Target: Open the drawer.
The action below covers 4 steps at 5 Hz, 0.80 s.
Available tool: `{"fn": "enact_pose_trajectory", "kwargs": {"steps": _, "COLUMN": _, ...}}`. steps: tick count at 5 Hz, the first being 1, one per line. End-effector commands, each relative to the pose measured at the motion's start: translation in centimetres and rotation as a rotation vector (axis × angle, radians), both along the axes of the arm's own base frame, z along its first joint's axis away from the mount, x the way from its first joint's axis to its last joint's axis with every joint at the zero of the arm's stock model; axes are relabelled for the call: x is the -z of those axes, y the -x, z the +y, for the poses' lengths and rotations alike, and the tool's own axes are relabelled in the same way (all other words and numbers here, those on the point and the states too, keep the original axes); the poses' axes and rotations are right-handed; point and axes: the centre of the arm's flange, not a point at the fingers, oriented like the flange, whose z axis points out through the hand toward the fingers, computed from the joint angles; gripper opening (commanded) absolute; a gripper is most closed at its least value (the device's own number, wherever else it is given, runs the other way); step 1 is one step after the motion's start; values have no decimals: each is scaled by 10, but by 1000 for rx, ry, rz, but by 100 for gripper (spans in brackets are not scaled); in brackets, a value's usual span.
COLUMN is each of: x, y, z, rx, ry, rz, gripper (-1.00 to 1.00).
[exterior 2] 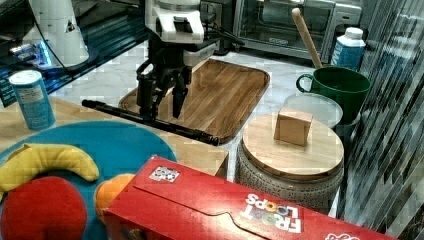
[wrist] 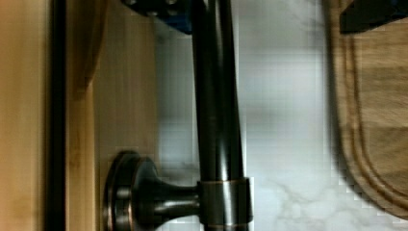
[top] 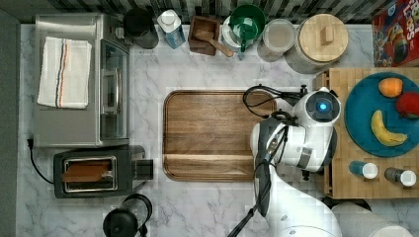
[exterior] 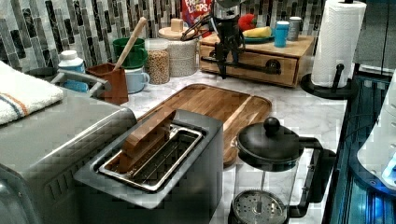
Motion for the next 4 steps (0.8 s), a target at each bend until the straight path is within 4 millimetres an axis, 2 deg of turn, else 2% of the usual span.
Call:
{"fn": "enact_pose_trajectory", "kwargs": {"steps": 1, "x": -8, "y": -25, "z": 261, "rx": -213, "ry": -128, "rz": -20, "gripper": 100}}
{"fn": "enact_pose_trajectory", "kwargs": {"steps": 3, "x": -16, "y": -22, "z": 285, "rx": -199, "ry": -154, "rz": -52, "gripper": 100}}
{"fn": "enact_pose_trajectory", "kwargs": {"steps": 4, "x": -18, "y": -29, "z": 297, "rx": -183, "ry": -181, "rz": -57, "gripper": 100}}
